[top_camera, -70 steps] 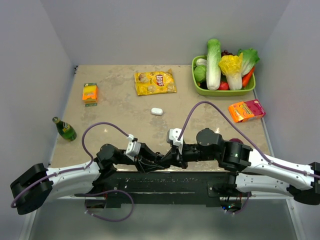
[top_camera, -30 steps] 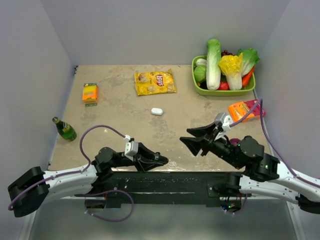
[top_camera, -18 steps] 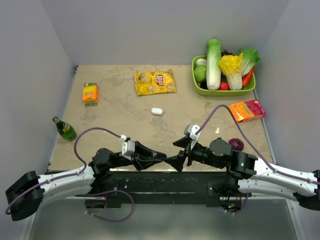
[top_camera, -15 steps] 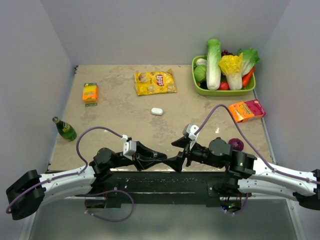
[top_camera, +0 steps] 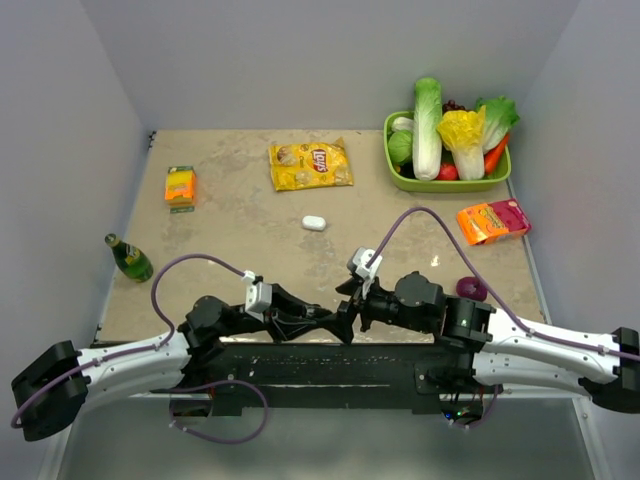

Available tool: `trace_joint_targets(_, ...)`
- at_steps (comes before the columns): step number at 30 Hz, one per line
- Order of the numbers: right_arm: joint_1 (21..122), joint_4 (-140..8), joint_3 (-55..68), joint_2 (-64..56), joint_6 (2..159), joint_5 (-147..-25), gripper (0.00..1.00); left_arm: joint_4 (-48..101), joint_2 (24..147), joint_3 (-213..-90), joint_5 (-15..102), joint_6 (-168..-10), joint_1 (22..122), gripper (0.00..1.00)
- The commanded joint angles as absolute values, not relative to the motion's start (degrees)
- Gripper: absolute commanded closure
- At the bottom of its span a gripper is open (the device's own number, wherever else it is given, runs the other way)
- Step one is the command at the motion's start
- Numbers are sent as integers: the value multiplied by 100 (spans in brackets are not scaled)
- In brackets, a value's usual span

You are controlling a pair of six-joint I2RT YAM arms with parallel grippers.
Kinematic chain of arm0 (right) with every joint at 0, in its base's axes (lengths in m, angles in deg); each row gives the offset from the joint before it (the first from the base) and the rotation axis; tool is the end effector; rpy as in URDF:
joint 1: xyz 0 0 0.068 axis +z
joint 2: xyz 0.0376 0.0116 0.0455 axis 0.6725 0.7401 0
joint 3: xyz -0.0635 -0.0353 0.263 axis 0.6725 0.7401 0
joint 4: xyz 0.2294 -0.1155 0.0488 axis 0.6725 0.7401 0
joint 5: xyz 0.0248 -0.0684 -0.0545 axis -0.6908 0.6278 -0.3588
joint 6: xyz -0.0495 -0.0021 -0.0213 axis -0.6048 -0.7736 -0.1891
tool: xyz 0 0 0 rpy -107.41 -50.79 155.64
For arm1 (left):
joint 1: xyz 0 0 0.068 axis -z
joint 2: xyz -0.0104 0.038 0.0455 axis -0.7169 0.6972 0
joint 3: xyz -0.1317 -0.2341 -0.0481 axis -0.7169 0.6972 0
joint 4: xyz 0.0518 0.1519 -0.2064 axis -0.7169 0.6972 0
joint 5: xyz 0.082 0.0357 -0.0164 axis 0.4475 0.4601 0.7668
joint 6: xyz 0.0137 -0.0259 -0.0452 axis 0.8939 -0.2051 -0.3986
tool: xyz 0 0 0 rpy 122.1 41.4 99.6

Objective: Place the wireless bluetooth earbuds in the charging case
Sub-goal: Open the charging case.

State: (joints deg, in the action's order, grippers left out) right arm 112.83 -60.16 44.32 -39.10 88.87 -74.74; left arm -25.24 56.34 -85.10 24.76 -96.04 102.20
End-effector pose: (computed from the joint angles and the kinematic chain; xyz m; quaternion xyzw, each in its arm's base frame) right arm 0.0664 0.1814 0.3025 -0.3481 0.7069 0.4012 0.4670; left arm 0.0780 -0.1463 0.2176 0.3656 0.5078 -0.5816 0.5198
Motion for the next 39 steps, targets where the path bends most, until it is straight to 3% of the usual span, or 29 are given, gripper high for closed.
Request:
trace_joint_targets(1, 11302, -6030, 4120, -3837, 8856, -7181, 11, -2769, 5567, -8655, 2287, -9673, 10240, 100)
trace_joint_targets(27, 11266, -5950, 4050, -4003, 9375, -5915, 14, -2795, 5374, -8453, 2331, -9664, 10310, 100)
trace_joint_targets(39, 11266, -6294, 4059, -4513, 9340, -6117, 9, -2610, 5383, -8216, 3350, -9743, 10301, 100)
